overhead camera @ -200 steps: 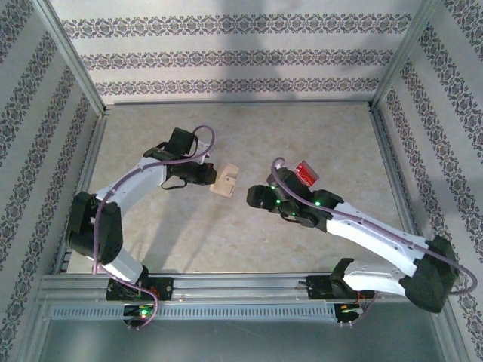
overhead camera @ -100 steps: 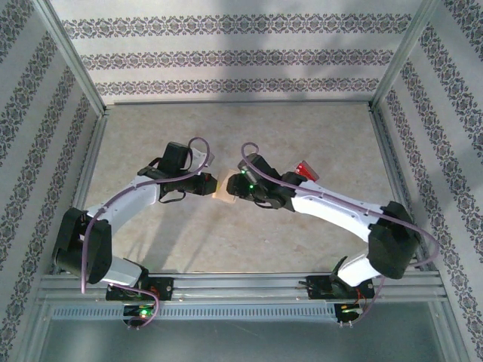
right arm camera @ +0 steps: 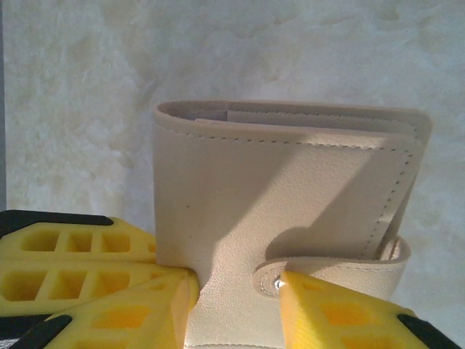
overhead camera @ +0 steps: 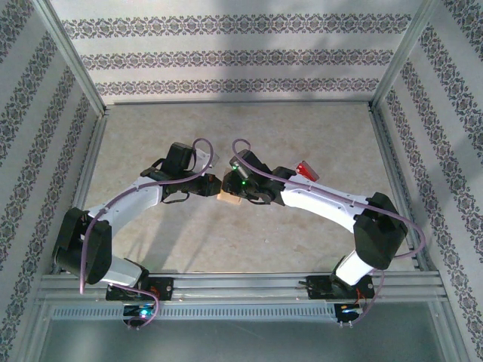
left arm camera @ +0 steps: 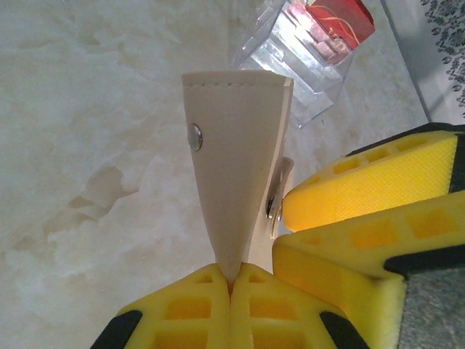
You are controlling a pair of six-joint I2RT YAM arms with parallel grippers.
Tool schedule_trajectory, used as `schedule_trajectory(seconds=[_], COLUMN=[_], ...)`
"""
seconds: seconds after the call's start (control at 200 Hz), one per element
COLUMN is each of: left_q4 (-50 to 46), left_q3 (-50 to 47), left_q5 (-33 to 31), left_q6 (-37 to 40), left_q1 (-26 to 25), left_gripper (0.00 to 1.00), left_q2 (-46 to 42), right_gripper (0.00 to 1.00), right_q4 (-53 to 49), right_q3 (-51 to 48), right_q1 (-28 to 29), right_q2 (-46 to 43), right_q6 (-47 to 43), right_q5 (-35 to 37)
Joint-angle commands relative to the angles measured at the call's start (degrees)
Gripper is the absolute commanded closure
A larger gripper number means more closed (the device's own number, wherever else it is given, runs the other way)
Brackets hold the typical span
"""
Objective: Put the credit cards into the card holder
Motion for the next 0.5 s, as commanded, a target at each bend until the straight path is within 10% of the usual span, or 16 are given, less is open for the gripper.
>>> schedule_trajectory(seconds=[0.0, 0.495], left_q4=[2.74, 3.93], left_q3=[0.74, 1.39], left_q5=[2.1, 5.17], left_q6=[-1.6, -5.06], left_q1=[-0.93, -0.95], left_gripper=[1.0, 1.0], left_q2=[0.56, 2.75], right_gripper=[0.63, 0.66], right_q4=[-0.32, 2.12], right_q3=[-0.53, -6.08], right_q1=[-1.12, -3.89], right_q2=[1.31, 0.59], right_q6=[0.93, 1.81], right_q5=[-0.38, -0.35])
